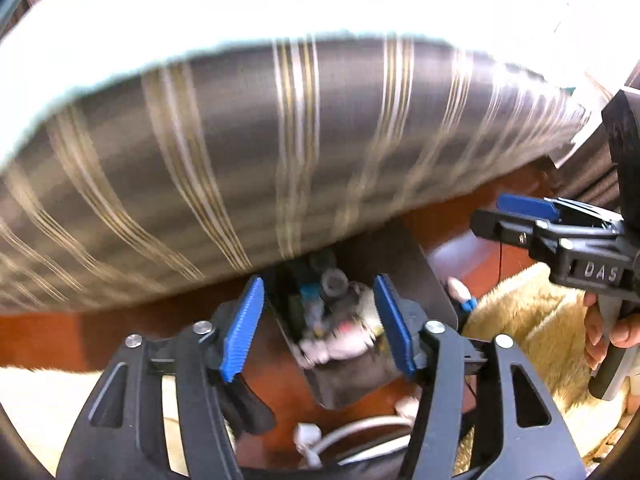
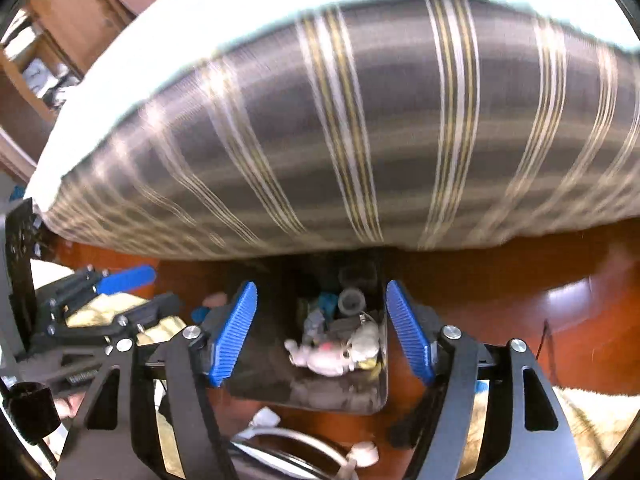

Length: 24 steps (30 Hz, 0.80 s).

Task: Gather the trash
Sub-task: 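Raise both open tools back over the bed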

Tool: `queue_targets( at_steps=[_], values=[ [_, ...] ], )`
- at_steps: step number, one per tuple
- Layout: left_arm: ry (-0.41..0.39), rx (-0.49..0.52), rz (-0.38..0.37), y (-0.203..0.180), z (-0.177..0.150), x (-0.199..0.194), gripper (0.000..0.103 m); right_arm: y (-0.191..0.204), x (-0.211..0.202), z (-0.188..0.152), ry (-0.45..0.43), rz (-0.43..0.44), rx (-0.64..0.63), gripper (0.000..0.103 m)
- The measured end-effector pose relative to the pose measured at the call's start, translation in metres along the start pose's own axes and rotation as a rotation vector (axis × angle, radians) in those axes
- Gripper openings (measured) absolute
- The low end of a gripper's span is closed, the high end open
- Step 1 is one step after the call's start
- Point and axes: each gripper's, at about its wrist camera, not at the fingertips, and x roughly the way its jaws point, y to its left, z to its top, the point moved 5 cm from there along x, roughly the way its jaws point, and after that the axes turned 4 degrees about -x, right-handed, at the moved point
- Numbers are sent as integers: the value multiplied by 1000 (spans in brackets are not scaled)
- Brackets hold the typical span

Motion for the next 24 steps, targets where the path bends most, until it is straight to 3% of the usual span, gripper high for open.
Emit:
queue_targets(
  at_steps=[5,8,10,12,15,24],
  values=[
    [-158,24,22,8,38,-63,59,9,-56,44,-153,-27,-99,70],
    [-267,45,68,18,66,-100,62,7,-98,90,-303,-76,-170,70],
    [-321,63,103,25,85,-117,67,2,-113,118,-357,-140,-207,70],
    [-376,68,163,36,108,-132,67,-2,-119,146,-380,-149,-218,70],
    [-412,65,194,55,142,-146,67,-13,-119,189,-383,-117,-197,70],
    [-393,70,194,82,231,-125,67,19,-74,278,-354,-105,-260,70]
  ],
)
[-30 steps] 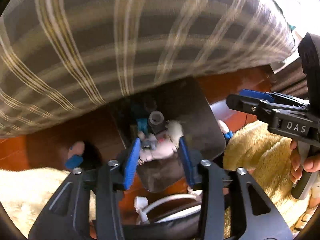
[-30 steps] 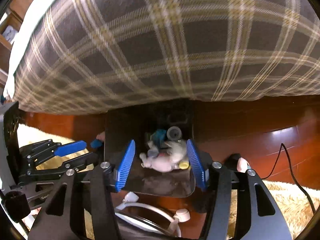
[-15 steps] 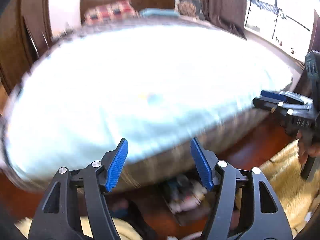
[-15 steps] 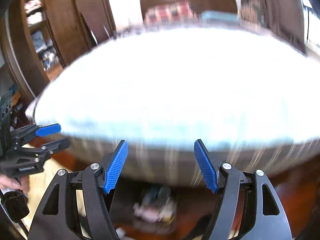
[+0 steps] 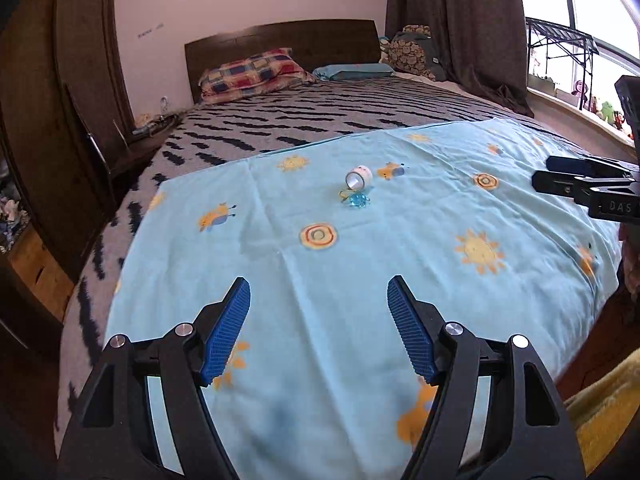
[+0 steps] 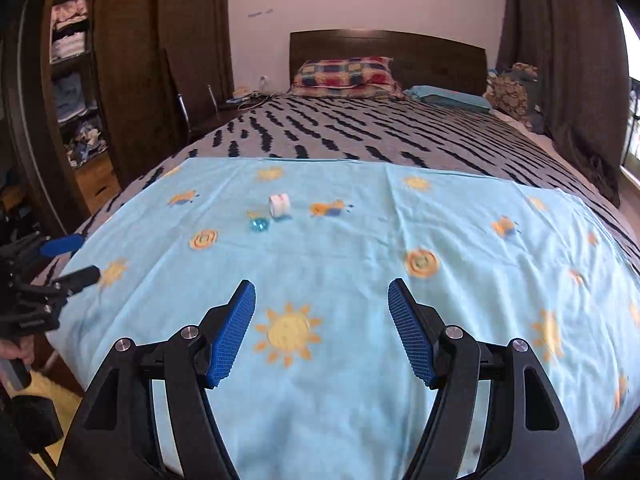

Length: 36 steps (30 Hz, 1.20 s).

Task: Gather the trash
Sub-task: 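Raise both open tools back over the bed, then grasp the white tape roll with the right tool while the left tool grasps the blue plastic toy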

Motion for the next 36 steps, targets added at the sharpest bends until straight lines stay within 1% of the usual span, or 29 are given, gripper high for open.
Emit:
queue_targets(
  at_steps=[3,9,12,14,16,19,26,27,28,29,30,32,36],
  values=[
    [36,-12,-26,-5,10,29,67,6,31,18,21,17,-1,70],
    [101,-20,-36,-7,19,76,67,8,93,45,60,81,55,70],
    [132,-30,-38,-4,20,94,67,13,125,53,86,130,87,69],
    [149,-33,-39,-3,21,104,67,18,143,56,103,150,88,66],
    [156,-33,-46,-2,22,110,67,24,160,58,121,168,82,63],
    [163,-40,-54,-2,25,119,67,29,179,59,144,167,71,58],
    [174,-29,-69,-5,32,134,67,37,209,57,180,185,47,57],
    [177,-28,-71,-6,33,136,67,37,213,57,186,190,45,55],
    [179,-28,-72,-7,33,139,67,38,218,56,195,196,43,46],
    [183,-27,-73,-8,33,142,67,38,221,55,204,200,41,32],
    [187,-26,-74,-10,33,144,67,37,223,54,209,199,40,28],
    [195,-24,-80,-14,33,150,67,33,222,53,202,202,37,26],
    [198,-12,-86,-22,35,163,67,10,205,54,167,168,32,26]
  ],
)
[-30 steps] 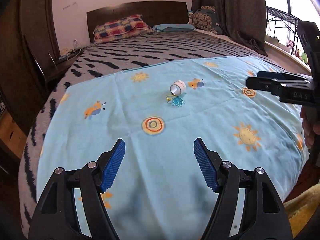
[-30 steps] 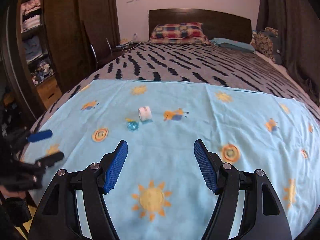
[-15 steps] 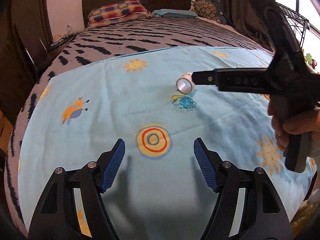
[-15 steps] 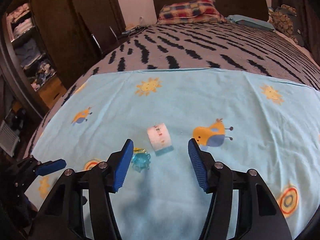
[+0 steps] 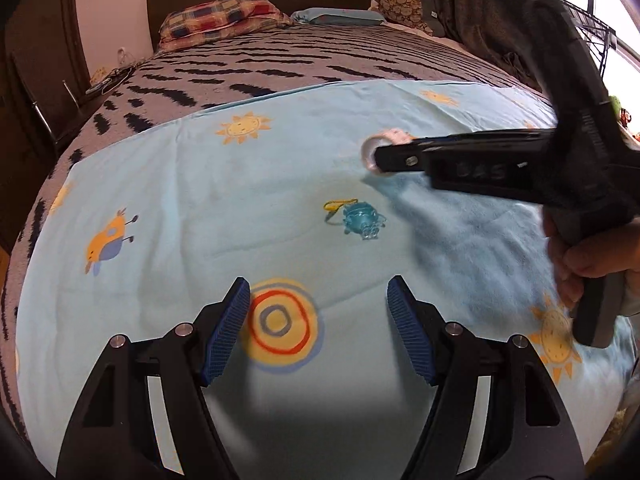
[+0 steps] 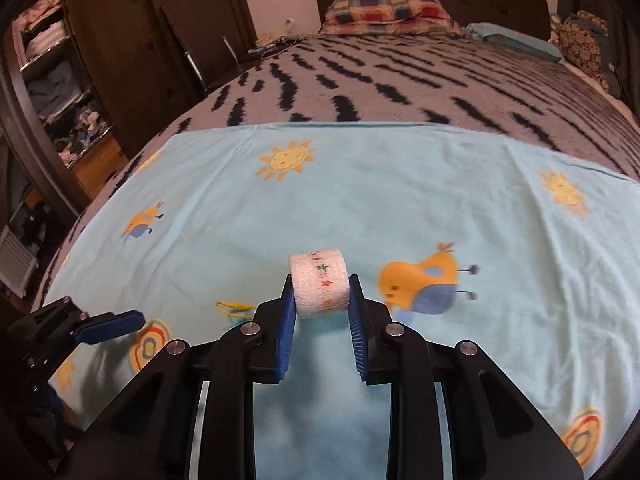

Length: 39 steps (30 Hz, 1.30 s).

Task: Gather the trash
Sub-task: 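Grasp the white tape roll with the right tool while the left tool grasps the blue plastic toy, then lower the tape roll and blue toy into the bin and open both tools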

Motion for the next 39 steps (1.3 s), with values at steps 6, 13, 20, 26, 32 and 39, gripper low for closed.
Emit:
queue_targets(
  at_steps=[6,13,20,26,32,39],
  values=[
    [6,8,-10,-15,14,19,62,-36,-33,-6,-31,-68,-3,26],
    [22,12,-11,-26,34,41,38,-61,-55,-21,-51,-88,12,26],
    [27,57,21,-36,33,42,27,-55,-84,-33,-70,-90,-27,26],
    [-22,94,32,-45,20,-5,27,-39,-122,-51,-97,-85,-53,26],
    [-102,81,-2,-54,-4,-85,27,-9,-170,-87,-123,-53,-69,26],
    [-111,90,-47,-85,-72,-147,27,41,-202,-156,-107,-6,-134,26]
  ],
)
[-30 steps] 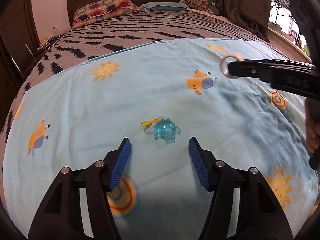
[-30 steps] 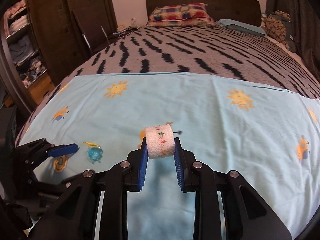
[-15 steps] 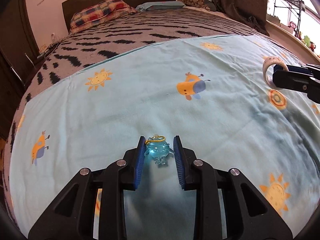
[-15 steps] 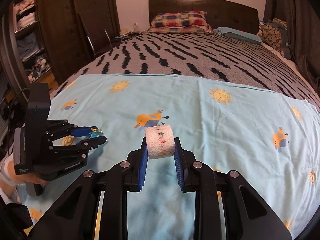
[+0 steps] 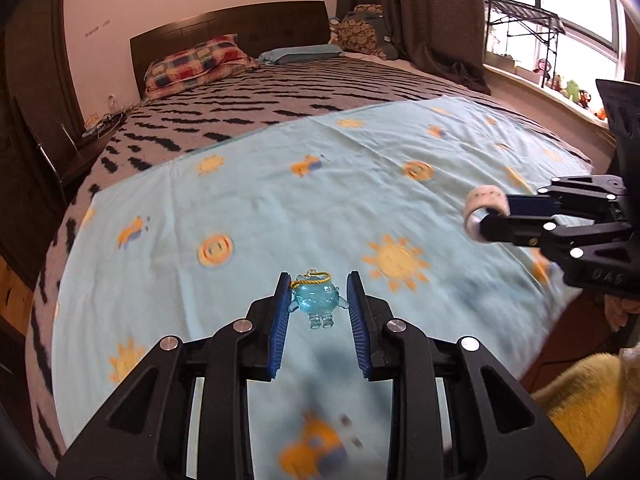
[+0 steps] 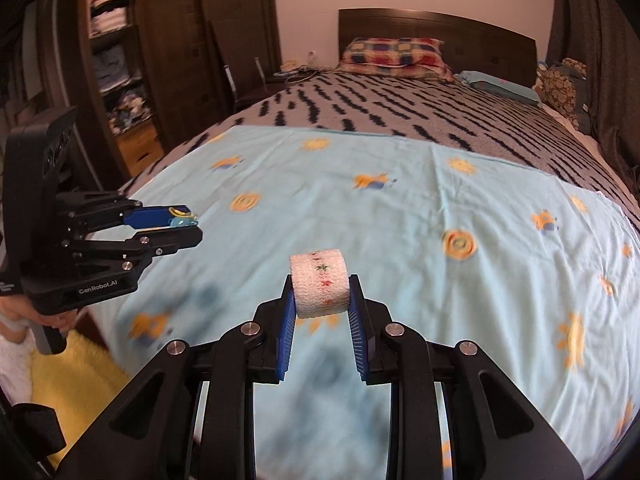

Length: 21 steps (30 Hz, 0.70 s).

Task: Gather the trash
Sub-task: 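Lower the tape roll and blue toy into the bin and open both tools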

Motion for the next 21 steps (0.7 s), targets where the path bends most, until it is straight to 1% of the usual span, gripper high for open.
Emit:
queue_targets(
  at_steps=[3,7,10,13,18,21],
  values=[
    [17,-21,-24,-16,-30,-15,27,19,-10,-25,14,31,12,26],
    [26,-43,-37,-32,-65,-29,27,44,-23,-53,26,30,5,26],
    [37,-58,-53,-40,-89,-38,27,60,-30,-76,52,41,24,26],
    [64,-87,-71,-46,-114,-41,27,73,-33,-101,83,51,50,26],
    [134,-137,-91,-57,-160,-39,27,90,-31,-146,156,93,114,26],
    [209,-169,-102,-62,-194,-28,27,96,-17,-172,226,109,143,26]
  ],
)
